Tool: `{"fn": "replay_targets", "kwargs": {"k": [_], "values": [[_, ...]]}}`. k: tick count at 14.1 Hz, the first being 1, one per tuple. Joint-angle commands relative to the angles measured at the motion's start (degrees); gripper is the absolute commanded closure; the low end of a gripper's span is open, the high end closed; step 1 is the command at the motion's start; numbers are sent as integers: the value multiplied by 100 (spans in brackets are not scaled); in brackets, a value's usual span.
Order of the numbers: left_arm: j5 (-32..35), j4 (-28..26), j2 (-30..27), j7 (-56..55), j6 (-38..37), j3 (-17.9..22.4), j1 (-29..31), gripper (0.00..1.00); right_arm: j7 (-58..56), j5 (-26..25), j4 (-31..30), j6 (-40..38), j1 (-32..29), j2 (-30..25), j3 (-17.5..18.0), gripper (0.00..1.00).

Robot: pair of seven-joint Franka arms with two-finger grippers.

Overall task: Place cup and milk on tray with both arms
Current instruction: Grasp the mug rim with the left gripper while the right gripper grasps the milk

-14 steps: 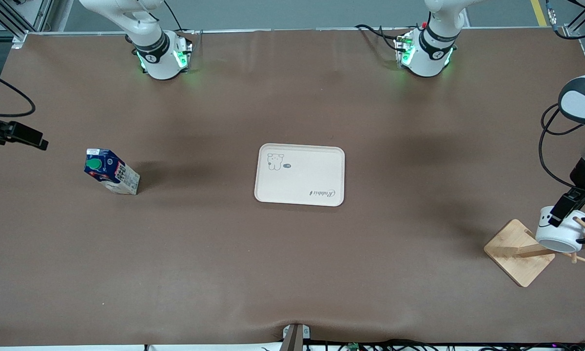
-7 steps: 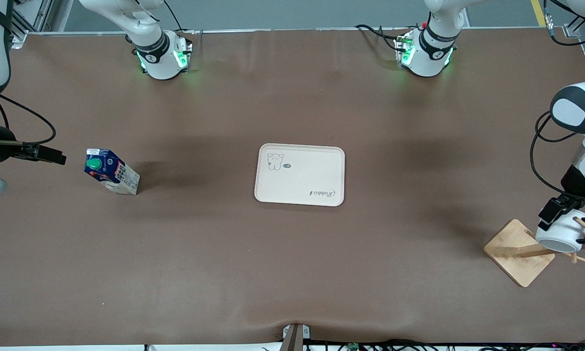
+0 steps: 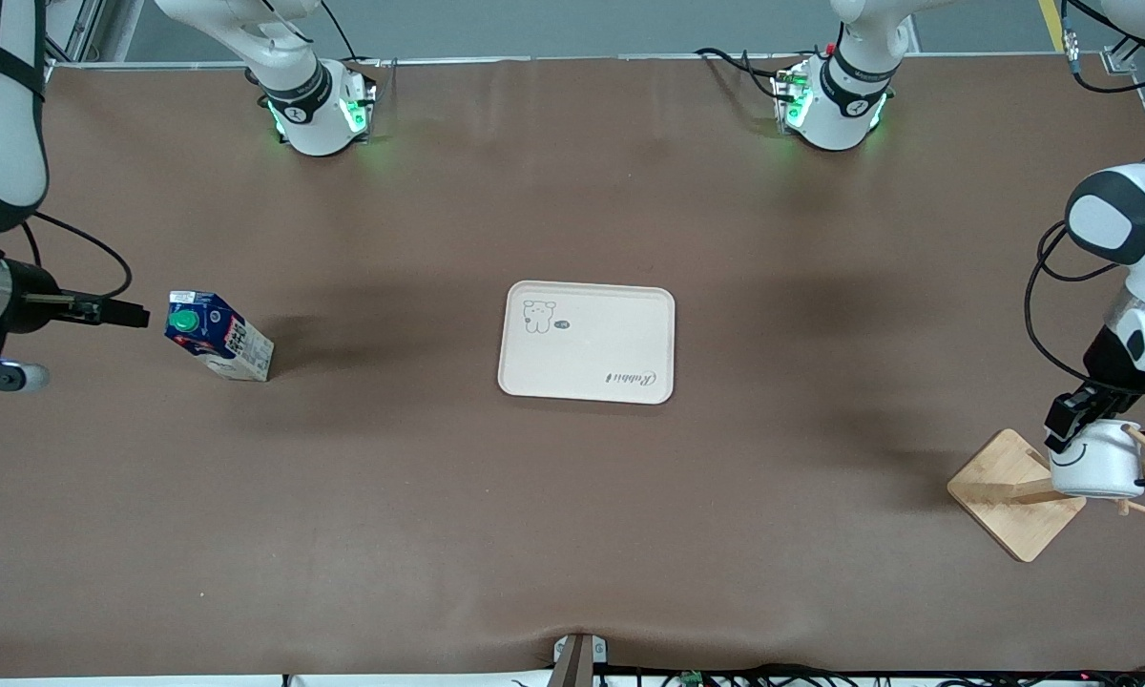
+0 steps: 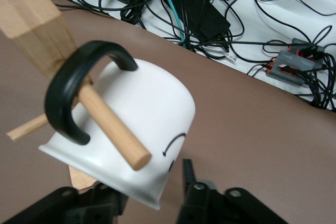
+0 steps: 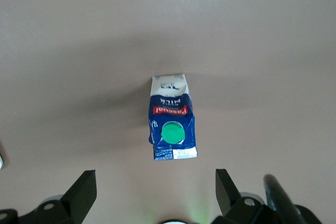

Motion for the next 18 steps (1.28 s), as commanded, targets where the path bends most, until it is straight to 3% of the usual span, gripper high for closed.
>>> {"fn": "replay_targets", "kwargs": {"k": [1,4,6,11,18], "values": [[-23,-41,-9,417,38,-10,-6,73,84,-62,-461,89,59,-165,8,0],[-23,-41,-35,647,29,-10,-23,95,84,-62,-735,308,60,-218,8,0],[-23,-32,-70,603,29,-115,-84,100,84,-53,-875,344,51,-218,8,0],[-23,-15,-272,603,-198,-344,-94,100,84,-53,-2114,1327,-2,-508,-1,0],[522,126,-870,515,-1515,-677,-94,100,84,-53,-2536,1802,-125,-482,-10,0]]}}
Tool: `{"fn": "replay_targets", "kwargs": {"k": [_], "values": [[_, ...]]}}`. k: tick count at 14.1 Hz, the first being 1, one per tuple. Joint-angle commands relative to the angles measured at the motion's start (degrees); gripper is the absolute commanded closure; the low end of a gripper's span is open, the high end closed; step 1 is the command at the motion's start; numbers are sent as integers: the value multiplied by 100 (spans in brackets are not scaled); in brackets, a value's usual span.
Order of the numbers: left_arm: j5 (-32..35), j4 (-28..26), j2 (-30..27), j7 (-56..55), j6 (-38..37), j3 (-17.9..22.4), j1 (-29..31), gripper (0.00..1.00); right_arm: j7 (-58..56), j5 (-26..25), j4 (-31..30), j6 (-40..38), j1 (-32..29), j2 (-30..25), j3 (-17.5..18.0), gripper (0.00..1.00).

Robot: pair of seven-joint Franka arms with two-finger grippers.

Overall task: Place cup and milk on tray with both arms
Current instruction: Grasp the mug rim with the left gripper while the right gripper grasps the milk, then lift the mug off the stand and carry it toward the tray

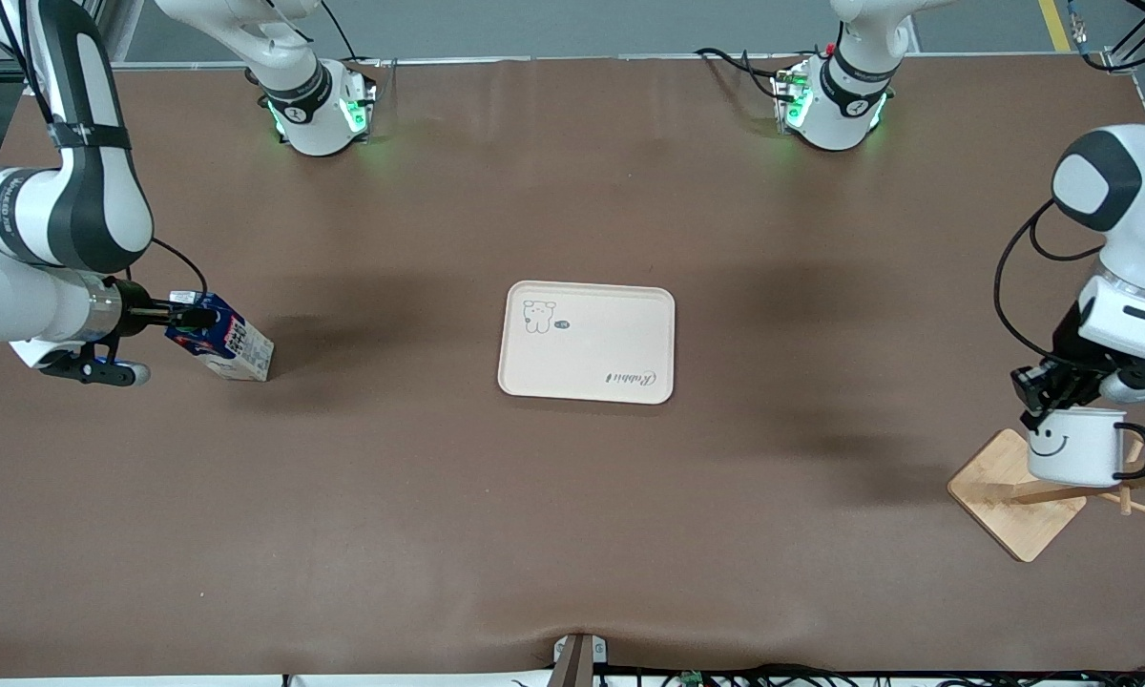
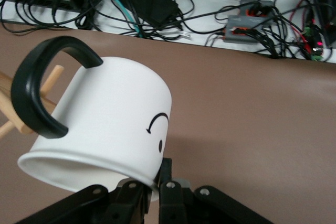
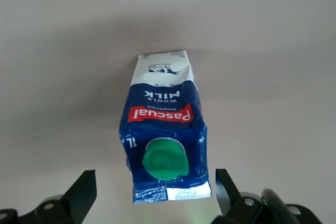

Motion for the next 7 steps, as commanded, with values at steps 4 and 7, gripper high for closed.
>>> {"fn": "replay_targets", "kwargs": {"k": [4,7], "values": [[115,527,-135,-766,-1470,-708,0,100,79,-27,-683,414,-83,-231,49,0],[124,940,198,-2471,-2288,-1228,-271,100,70,-27,-701,415,-83,-231,49,43]]}}
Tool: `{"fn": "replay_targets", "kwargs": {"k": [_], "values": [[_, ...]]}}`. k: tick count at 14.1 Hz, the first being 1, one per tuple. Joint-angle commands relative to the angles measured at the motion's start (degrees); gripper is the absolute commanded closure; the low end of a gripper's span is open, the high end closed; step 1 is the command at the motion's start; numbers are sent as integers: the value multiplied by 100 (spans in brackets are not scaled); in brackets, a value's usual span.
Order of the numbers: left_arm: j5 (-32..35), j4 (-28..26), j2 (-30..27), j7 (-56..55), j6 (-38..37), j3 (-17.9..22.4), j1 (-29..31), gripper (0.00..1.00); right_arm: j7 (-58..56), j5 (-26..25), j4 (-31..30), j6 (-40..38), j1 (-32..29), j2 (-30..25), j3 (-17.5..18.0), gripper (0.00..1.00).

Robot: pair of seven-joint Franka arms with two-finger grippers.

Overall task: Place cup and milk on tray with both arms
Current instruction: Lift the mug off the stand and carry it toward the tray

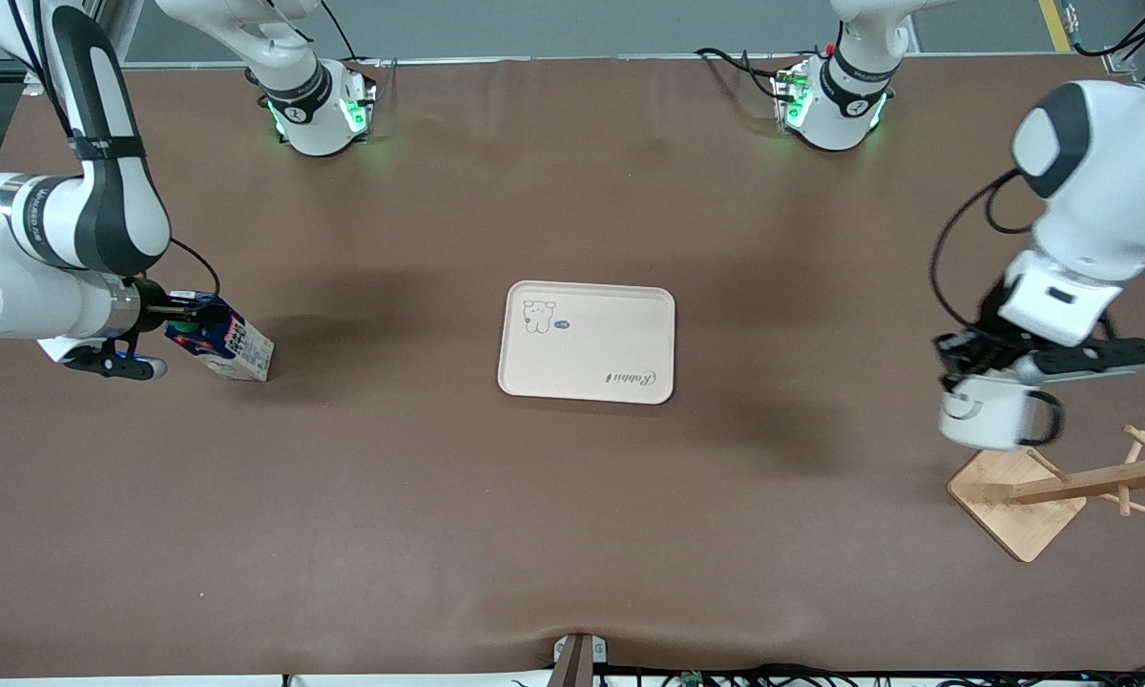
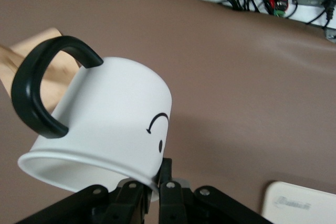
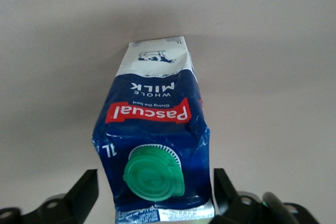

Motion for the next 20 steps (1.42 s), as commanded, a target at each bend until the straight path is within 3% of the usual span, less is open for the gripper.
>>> {"fn": "replay_targets", "kwargs": {"k": [1,3,5,11,15,20], "values": [[119,477,428,-1073,-592,-267,-414,100,70,-27,-156,72,-53,-212,53,58],[110,574,622,-1582,-821,-268,-862,100,44,-27,-129,72,-71,-195,45,80],[58,819,929,-2188,-1120,-268,-1311,100,26,-27,-33,11,-97,-177,45,84],[13,1962,2273,-3859,-1710,-268,-2515,100,18,-27,546,-471,-220,-124,45,82],[-250,2043,2845,-4343,-1701,-259,-2982,100,17,-18,1170,-920,-185,-63,45,81],[-268,2157,3540,-4432,-1692,-250,-3132,100,-52,-10,1698,-1262,-141,42,62,79]]}}
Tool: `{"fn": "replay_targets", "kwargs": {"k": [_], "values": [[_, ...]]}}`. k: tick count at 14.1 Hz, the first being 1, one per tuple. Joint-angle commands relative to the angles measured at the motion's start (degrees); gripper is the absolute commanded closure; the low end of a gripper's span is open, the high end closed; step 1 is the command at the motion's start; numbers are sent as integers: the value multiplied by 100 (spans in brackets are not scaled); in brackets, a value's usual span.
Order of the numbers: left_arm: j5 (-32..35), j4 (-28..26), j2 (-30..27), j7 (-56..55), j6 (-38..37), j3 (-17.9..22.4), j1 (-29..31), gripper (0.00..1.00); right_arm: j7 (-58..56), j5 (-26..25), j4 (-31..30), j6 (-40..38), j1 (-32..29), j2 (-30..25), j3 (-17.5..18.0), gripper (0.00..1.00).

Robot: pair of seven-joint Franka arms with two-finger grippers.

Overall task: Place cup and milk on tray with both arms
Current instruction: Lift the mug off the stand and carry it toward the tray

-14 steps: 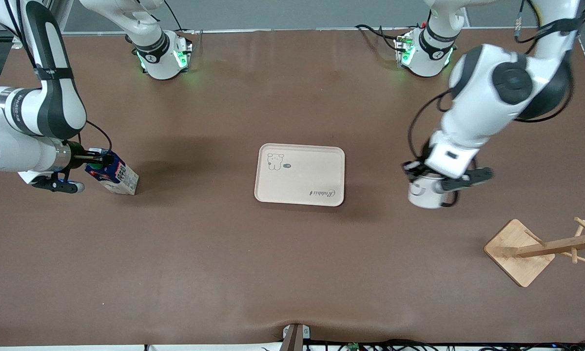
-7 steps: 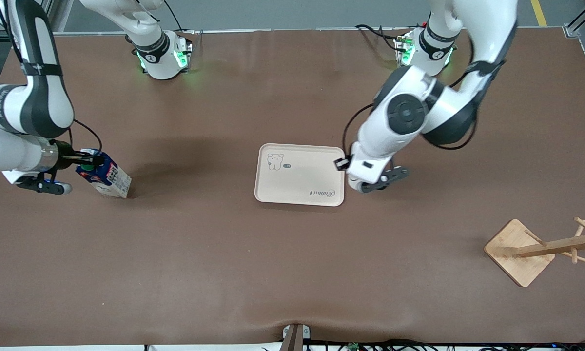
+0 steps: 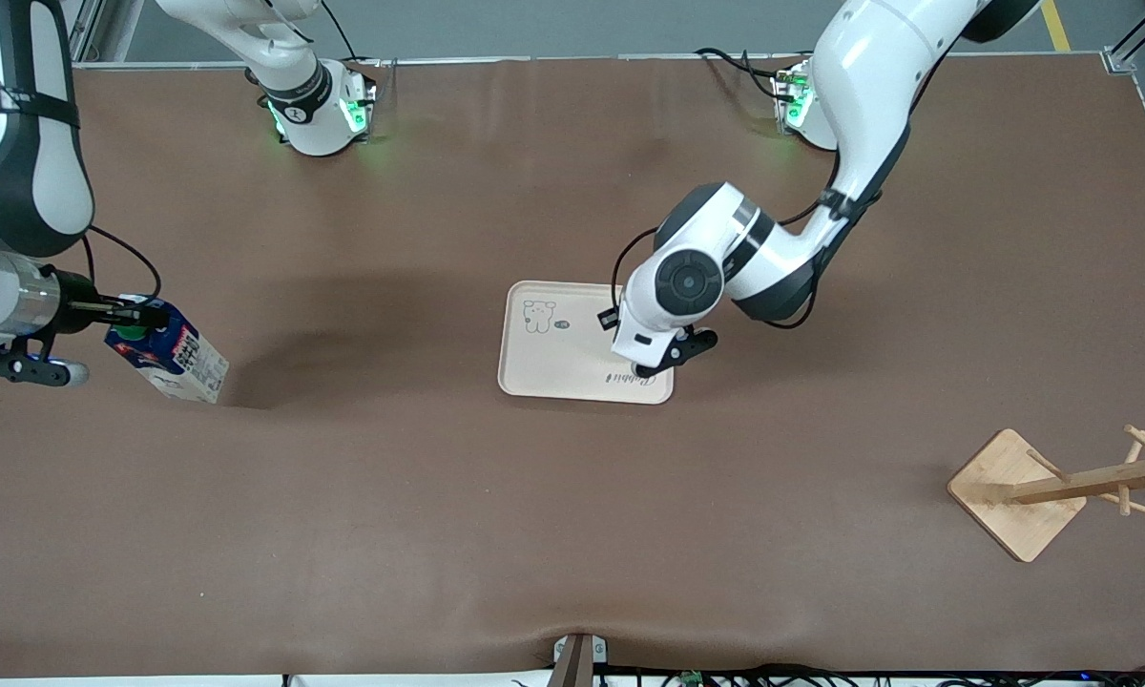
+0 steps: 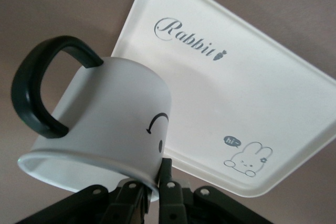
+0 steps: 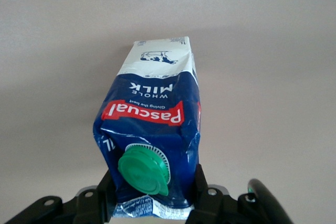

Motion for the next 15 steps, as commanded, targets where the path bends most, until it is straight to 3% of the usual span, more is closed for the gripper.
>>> {"fn": "replay_targets", "kwargs": {"k": [1,4,10,11,12,15], "values": [[-83,275,338,-75,-123,18,-114,100,-60,-6,319,-321,29,150,59,79],[-83,293,496,31,-87,18,-140,100,2,55,451,-348,362,168,50,72],[-83,337,620,172,45,18,-219,100,782,766,486,-594,723,195,50,72],[-83,337,603,163,45,18,-219,36,993,811,512,-603,811,195,50,72],[-30,337,568,189,45,18,-263,0,1160,872,547,-655,907,195,50,72],[31,503,524,268,36,35,-316,0,1749,1049,740,-787,1188,212,50,72]]}}
